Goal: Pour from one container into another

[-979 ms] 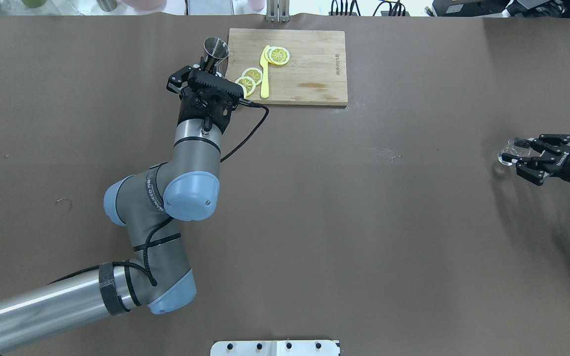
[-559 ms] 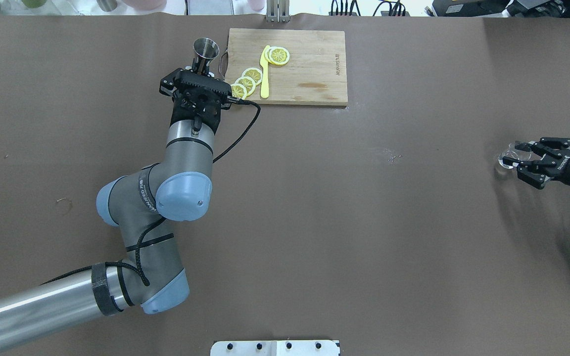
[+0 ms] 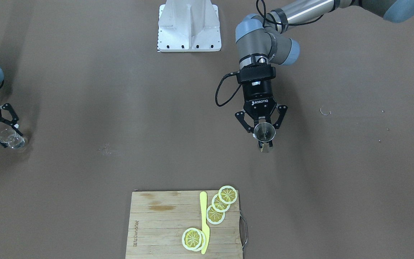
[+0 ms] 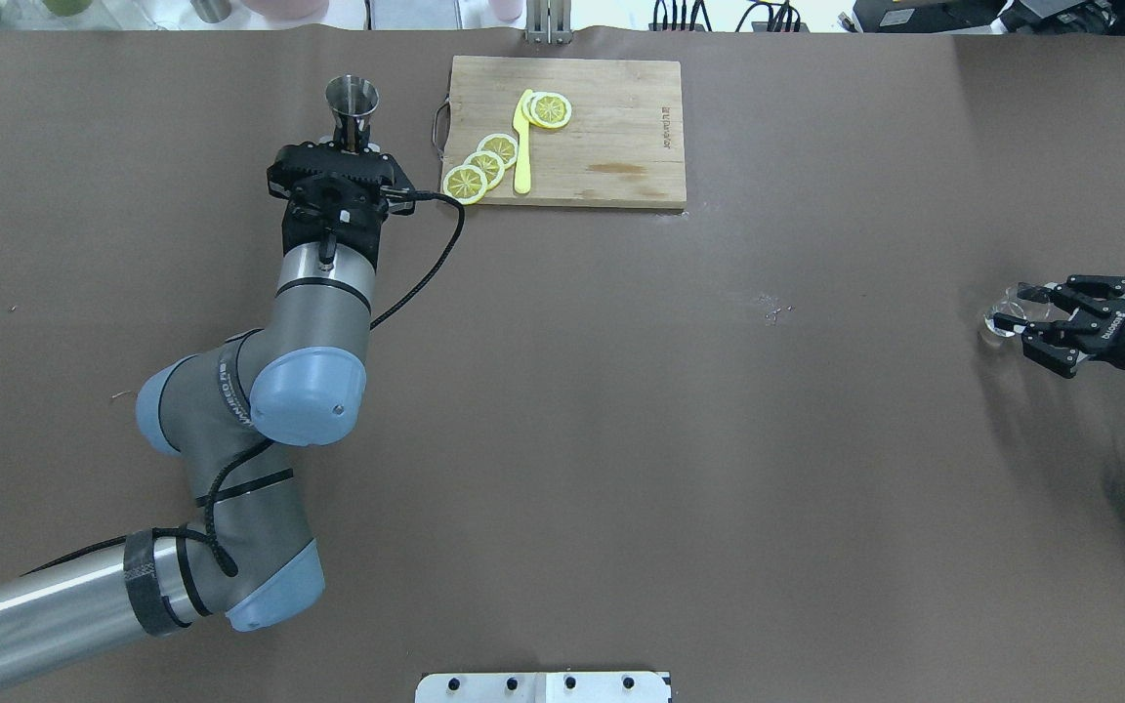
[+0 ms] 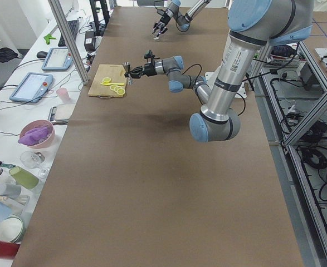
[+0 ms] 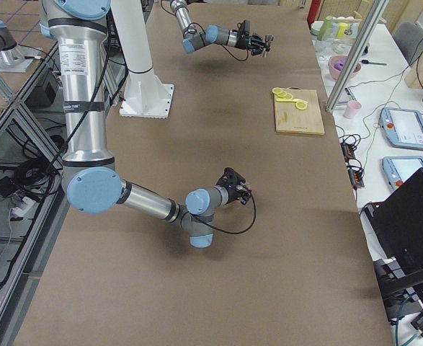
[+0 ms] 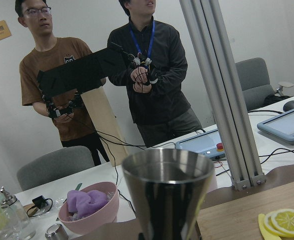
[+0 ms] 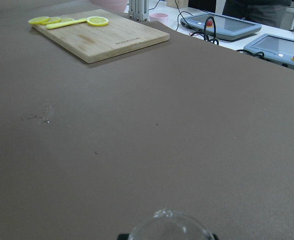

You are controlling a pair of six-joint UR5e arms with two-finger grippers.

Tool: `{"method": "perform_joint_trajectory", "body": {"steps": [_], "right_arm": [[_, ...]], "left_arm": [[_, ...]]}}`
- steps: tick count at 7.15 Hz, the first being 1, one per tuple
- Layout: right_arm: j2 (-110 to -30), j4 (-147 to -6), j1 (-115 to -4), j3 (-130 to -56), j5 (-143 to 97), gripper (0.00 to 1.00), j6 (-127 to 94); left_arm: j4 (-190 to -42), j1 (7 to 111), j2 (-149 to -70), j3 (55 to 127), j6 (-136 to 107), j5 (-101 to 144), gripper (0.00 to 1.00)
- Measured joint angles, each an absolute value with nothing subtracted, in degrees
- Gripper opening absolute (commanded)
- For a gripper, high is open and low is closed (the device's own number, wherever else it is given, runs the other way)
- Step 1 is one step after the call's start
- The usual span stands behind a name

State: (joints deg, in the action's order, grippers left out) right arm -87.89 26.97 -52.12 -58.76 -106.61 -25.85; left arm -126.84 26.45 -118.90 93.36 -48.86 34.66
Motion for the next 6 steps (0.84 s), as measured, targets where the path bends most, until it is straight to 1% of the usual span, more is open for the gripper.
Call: {"method": "perform_joint_trajectory", "body": {"steps": [2, 6], "right_arm": [[-87.89, 27.77, -52.08, -58.77, -106.8, 0.0, -25.9], [-87.89, 28.94, -51.75, -58.1, -106.7, 0.0, -25.93]], "left_arm": [[-131.2, 26.45, -114.25, 95.1, -49.57, 34.78, 0.0], [-143.46, 26.3, -102.13, 97.07, -49.66, 34.95, 0.0]]}}
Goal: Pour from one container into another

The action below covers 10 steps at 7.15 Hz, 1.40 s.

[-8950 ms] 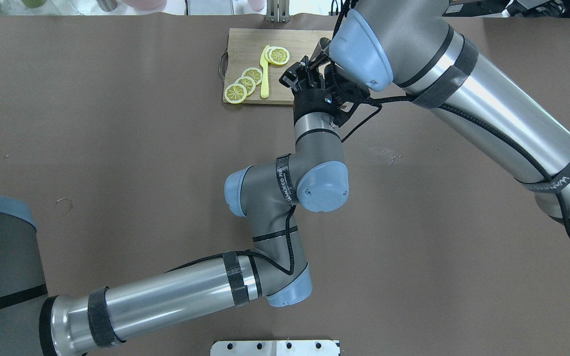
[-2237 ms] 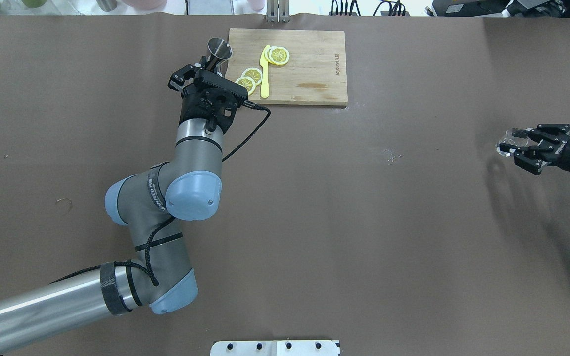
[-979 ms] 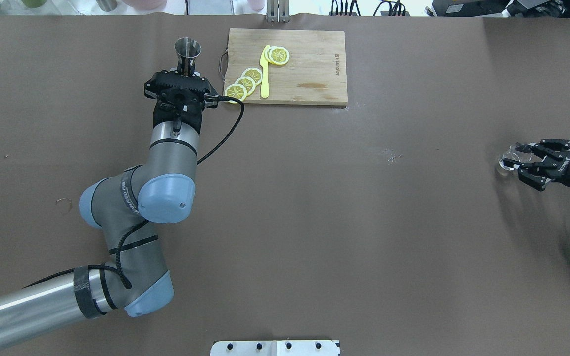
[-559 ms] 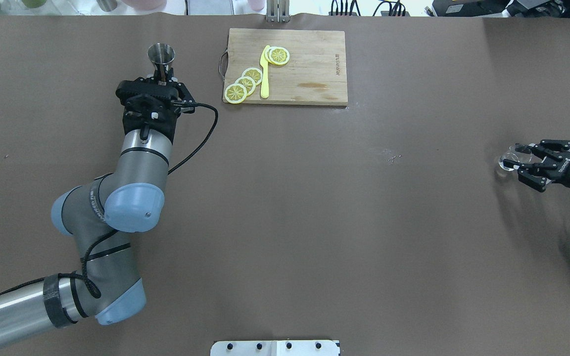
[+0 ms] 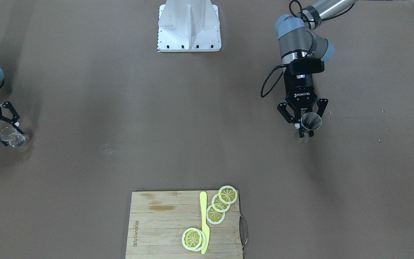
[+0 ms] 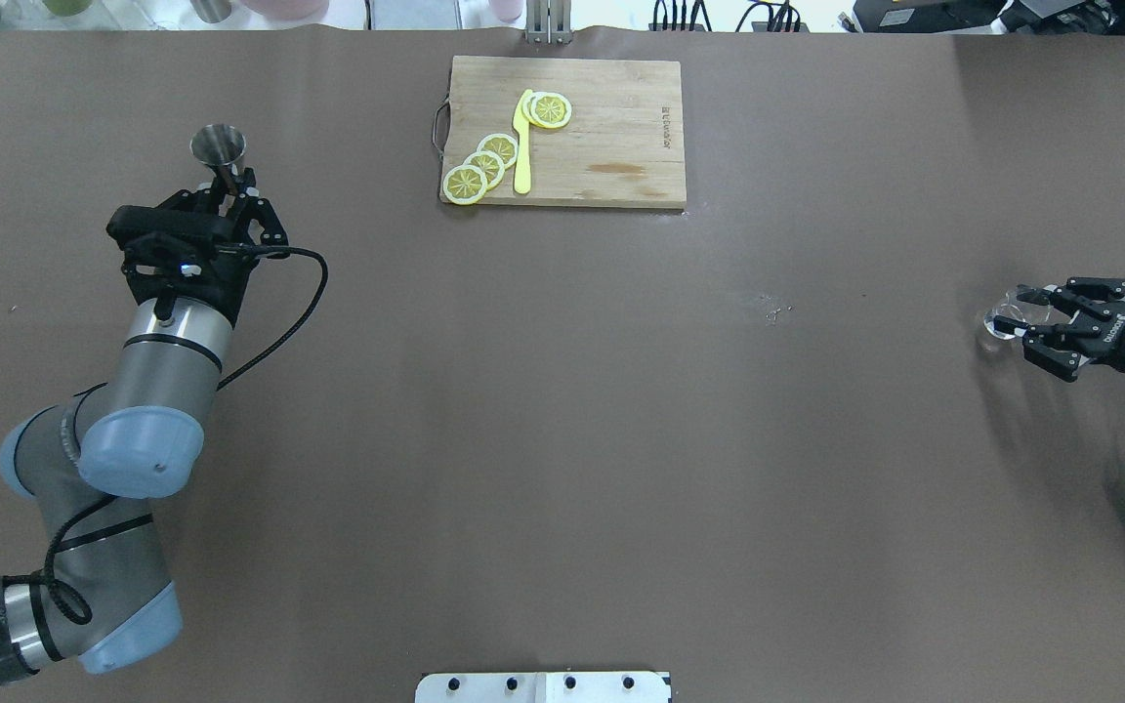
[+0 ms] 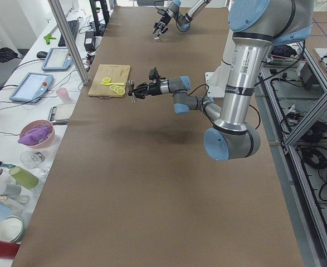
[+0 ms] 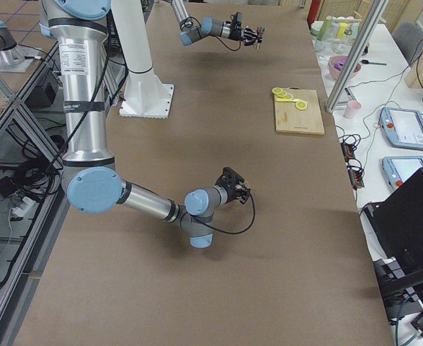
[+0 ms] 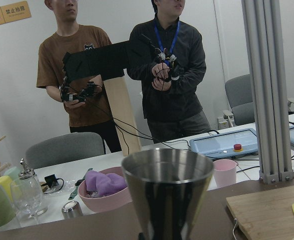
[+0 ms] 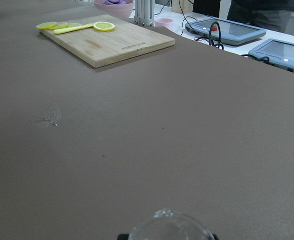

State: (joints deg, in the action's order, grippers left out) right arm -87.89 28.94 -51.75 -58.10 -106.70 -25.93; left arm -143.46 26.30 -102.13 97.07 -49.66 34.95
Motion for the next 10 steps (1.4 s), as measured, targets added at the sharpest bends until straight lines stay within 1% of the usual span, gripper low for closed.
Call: {"method": "perform_joint_trajectory", "body": {"steps": [3, 4, 6, 8, 10], "right_arm": [[-87.89, 29.5, -51.29, -57.27, -106.76, 0.0, -25.93], [-87.89, 29.59, -51.26, -57.26, -106.78, 0.1, -25.93], [-87.87, 30.79, -51.25, -57.25, -106.9, 0.33, -25.93], [-87.81, 31.51, -51.24, -57.22, -106.95, 0.5, -25.94], [-87.8, 31.79, -51.21, -57.22, -106.85, 0.63, -26.0]], "left_arm": [[-151.09, 26.12, -95.04, 96.91, -49.66, 34.98, 0.0], [-153.3, 26.06, -92.95, 96.75, -49.66, 35.01, 0.0], [-156.81, 25.96, -89.46, 96.51, -49.66, 35.06, 0.0], [-161.33, 25.77, -87.08, 94.93, -49.76, 35.07, 0.0], [-167.25, 25.47, -86.47, 90.88, -50.37, 35.18, 0.0]]}}
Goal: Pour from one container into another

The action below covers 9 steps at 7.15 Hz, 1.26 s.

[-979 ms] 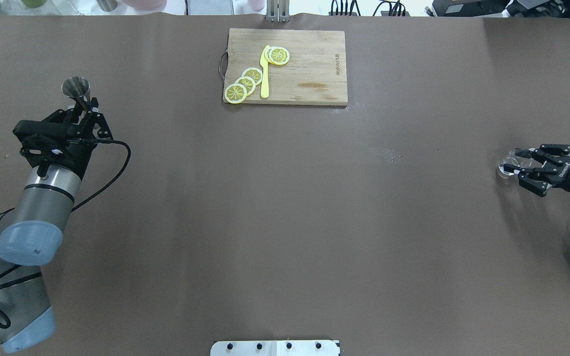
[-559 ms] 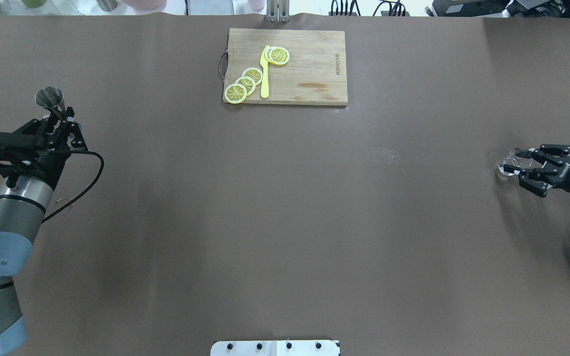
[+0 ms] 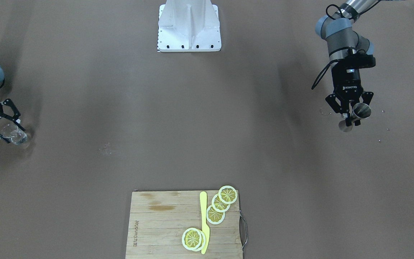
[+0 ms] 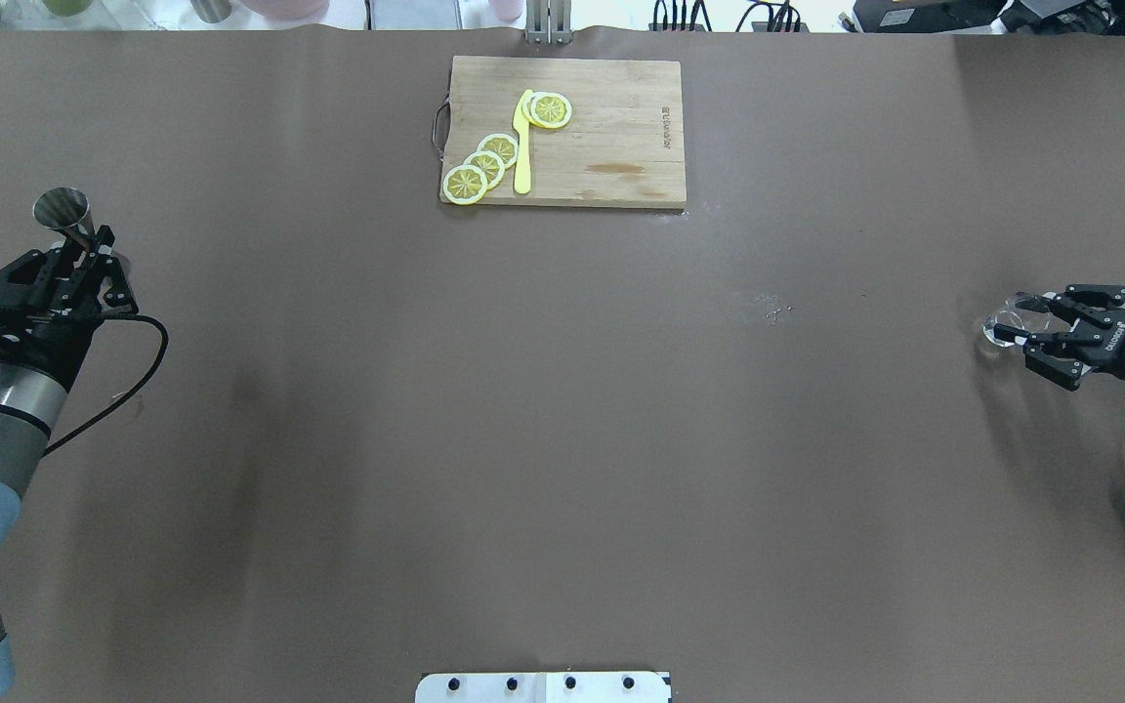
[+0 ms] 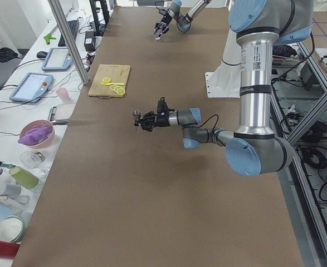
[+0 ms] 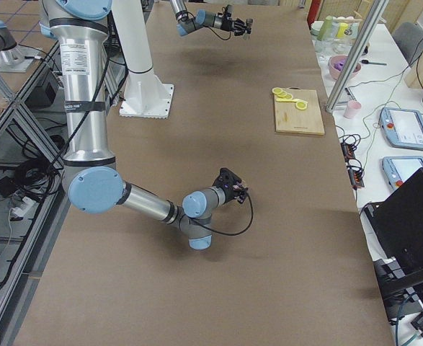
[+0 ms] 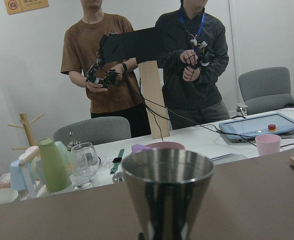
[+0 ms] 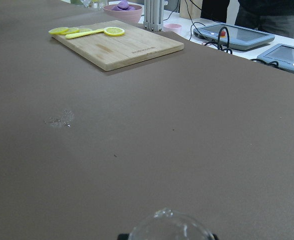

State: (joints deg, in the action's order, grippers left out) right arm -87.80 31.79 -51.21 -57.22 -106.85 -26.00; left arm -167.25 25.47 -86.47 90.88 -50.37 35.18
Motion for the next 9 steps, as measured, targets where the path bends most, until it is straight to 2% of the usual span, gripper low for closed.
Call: {"method": "perform_joint_trajectory", "body": {"steps": [3, 5, 6, 9], "right_arm": [[-87.78, 32.06, -51.1, -57.13, -106.73, 0.72, -26.17], [-87.65, 32.08, -50.95, -57.08, -106.7, 0.93, -26.19], [-87.51, 32.08, -50.92, -57.33, -106.79, 0.99, -26.26], [-87.37, 33.41, -51.46, -58.72, -108.0, 0.99, -26.64]], "left_arm": [[-171.31, 25.31, -86.4, 86.55, -54.94, 36.63, 0.0], [-171.53, 25.15, -86.4, 85.08, -57.79, 36.89, 0.0], [-171.5, 25.1, -86.4, 84.6, -59.05, 37.22, 0.0], [-171.48, 24.83, -86.47, 83.16, -61.67, 37.95, 0.0]]}}
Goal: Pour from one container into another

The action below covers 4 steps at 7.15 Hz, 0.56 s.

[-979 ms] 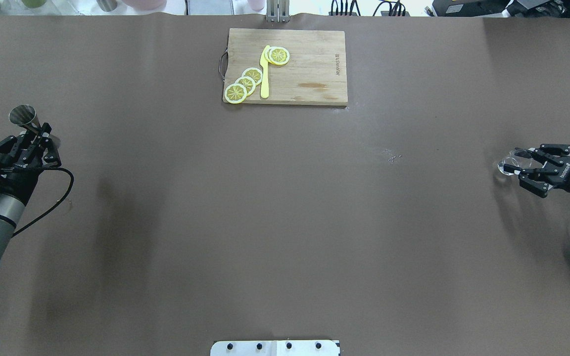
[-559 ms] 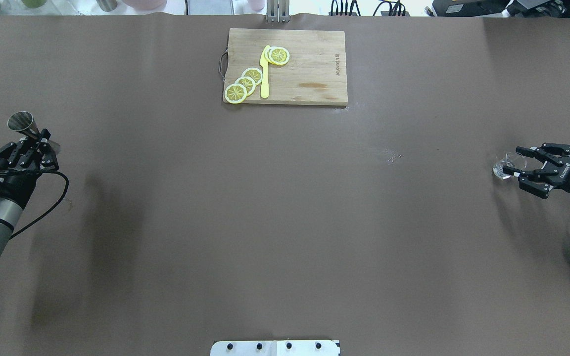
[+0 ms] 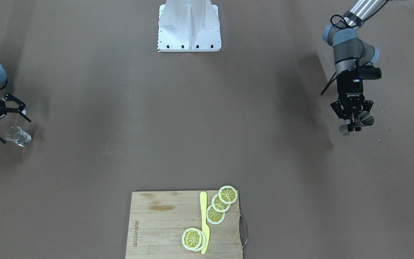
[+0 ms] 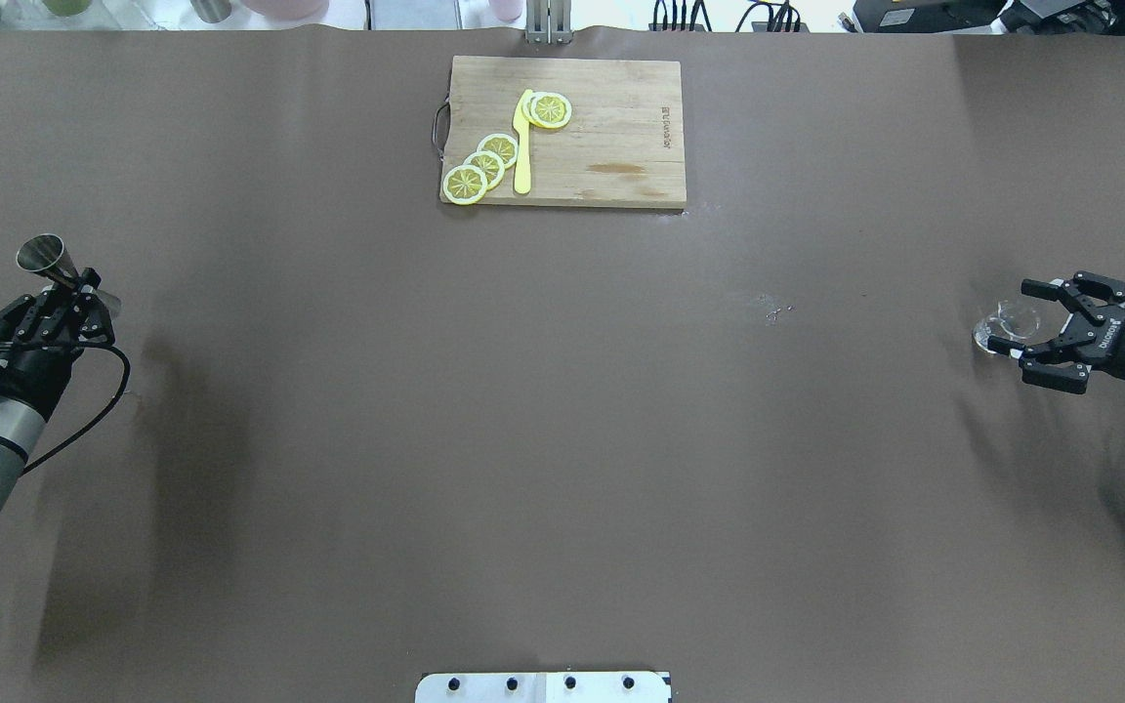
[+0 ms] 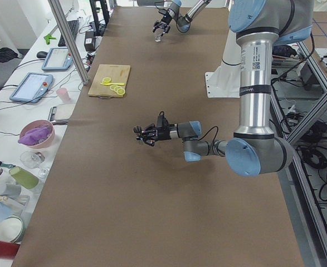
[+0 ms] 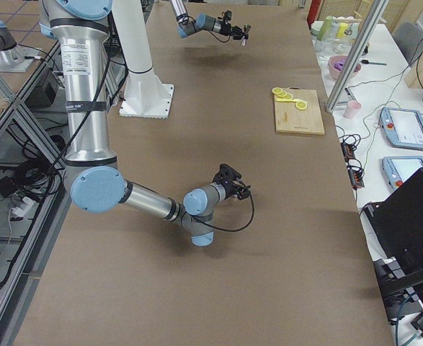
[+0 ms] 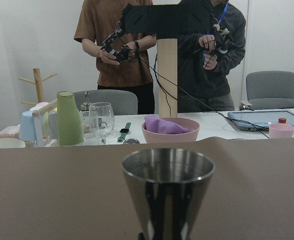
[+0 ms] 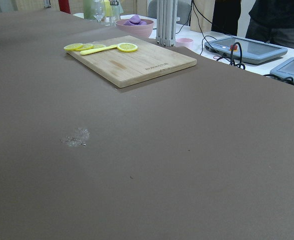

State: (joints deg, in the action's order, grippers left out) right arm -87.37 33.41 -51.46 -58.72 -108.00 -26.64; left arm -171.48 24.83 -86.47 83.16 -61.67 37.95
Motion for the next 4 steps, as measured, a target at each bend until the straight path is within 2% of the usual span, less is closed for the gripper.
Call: {"method": "perform_joint_trajectory", "body": {"steps": [4], "right_arm": [[-86.04, 30.53, -60.47, -59.75, -117.34, 1.0, -26.64]], "left_arm": [[-171.47, 24.53, -86.57, 81.83, -63.32, 37.95, 0.0]]}}
